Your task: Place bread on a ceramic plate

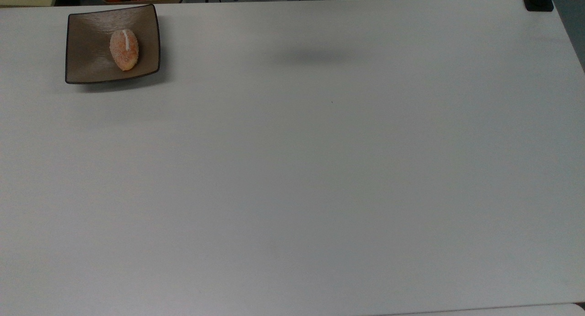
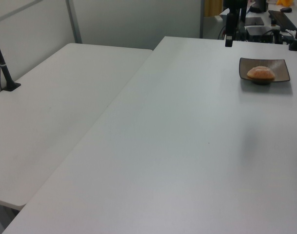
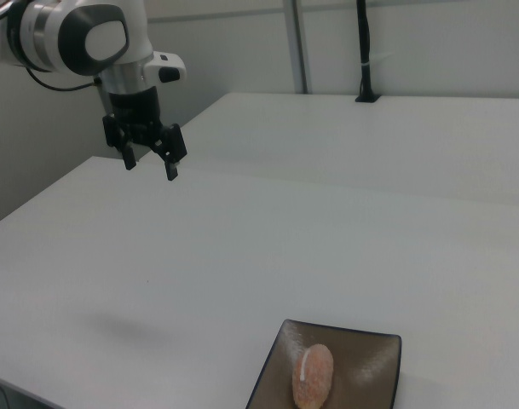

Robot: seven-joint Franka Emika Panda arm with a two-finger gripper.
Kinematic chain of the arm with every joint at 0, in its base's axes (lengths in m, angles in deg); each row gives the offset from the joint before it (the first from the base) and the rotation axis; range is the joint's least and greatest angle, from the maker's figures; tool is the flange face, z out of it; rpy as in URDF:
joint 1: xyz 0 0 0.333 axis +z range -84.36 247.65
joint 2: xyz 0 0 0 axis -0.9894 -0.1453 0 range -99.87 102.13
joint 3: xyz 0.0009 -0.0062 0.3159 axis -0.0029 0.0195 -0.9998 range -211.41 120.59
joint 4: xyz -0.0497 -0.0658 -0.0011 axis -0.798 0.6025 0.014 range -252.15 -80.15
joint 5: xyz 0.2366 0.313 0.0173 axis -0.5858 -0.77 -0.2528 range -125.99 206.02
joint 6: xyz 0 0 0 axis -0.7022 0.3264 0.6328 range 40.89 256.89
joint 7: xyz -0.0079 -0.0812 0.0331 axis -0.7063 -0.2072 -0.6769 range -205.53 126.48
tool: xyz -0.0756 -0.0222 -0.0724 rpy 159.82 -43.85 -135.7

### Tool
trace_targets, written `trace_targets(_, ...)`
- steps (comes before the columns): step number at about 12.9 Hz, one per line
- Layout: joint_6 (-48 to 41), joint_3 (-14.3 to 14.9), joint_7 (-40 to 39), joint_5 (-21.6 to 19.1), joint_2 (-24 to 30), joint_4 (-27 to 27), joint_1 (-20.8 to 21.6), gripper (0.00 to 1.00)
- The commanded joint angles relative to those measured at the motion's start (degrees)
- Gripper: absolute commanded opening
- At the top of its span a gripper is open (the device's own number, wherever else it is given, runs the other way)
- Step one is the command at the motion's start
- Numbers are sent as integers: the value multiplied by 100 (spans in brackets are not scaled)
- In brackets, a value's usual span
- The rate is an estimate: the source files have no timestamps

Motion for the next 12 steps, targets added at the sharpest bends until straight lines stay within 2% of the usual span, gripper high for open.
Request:
trace_targets(1, 322, -83, 299, 296, -17, -110, -68, 100)
trace_targets(2, 332, -101, 493, 593, -16, -119, -42, 100)
trace_targets(5, 332, -198, 539, 938, -34, -119, -59, 100)
trace_targets(12, 314, -198, 494, 948, -43, -93, -77, 100)
